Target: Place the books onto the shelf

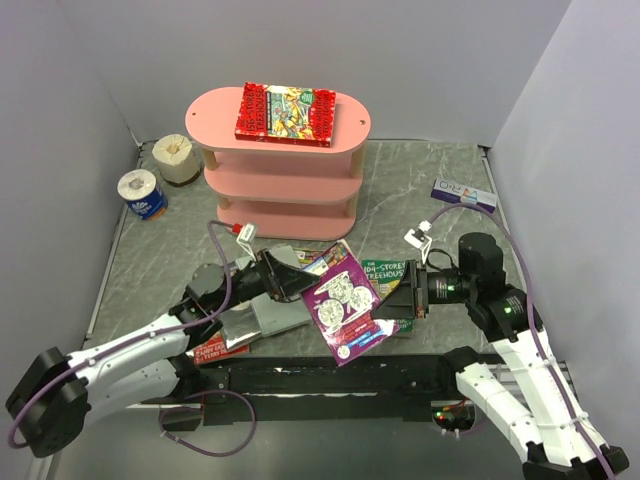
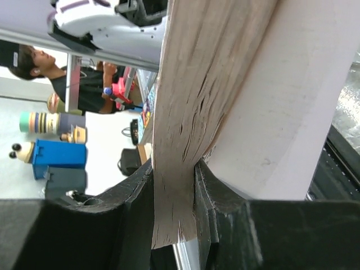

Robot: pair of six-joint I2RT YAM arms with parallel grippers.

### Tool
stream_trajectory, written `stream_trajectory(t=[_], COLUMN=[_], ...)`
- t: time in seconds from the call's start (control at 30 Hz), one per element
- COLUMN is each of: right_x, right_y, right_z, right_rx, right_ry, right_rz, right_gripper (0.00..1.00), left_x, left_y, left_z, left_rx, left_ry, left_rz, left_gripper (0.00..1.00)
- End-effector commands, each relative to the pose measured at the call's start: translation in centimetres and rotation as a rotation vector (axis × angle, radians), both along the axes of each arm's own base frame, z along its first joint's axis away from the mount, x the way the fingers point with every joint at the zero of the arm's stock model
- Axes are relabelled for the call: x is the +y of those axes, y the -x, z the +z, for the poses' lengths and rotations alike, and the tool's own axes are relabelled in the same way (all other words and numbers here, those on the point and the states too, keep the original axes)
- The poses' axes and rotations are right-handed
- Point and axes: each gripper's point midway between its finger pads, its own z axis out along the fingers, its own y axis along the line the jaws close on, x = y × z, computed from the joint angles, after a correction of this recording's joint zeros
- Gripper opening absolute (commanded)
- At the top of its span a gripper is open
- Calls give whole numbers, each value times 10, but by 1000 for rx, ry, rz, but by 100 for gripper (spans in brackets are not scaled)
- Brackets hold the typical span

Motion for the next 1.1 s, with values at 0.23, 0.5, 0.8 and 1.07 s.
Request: stream_trajectory(t=[0.23,0.5,0.8,1.07], right_x=[-5,-43,-37,-37], right_y=[-24,-70,-105,-136], right_z=[50,128,163,166], right_rx=[-242,-441,-533,-577], right_ry=[50,58,-121,-97], right_rz=[-128,-590,-688,-748], right_gripper=[56,99,98,96], left_x=[10,80,127,135], left_y=[39,6,-70,-152], left_z=[134,281,365,386], left_rx=[-306,-492,-467,-444], left_ry=[222,208,162,213], left_rz=[-187,309,782,769], left_gripper=[1,1,1,1])
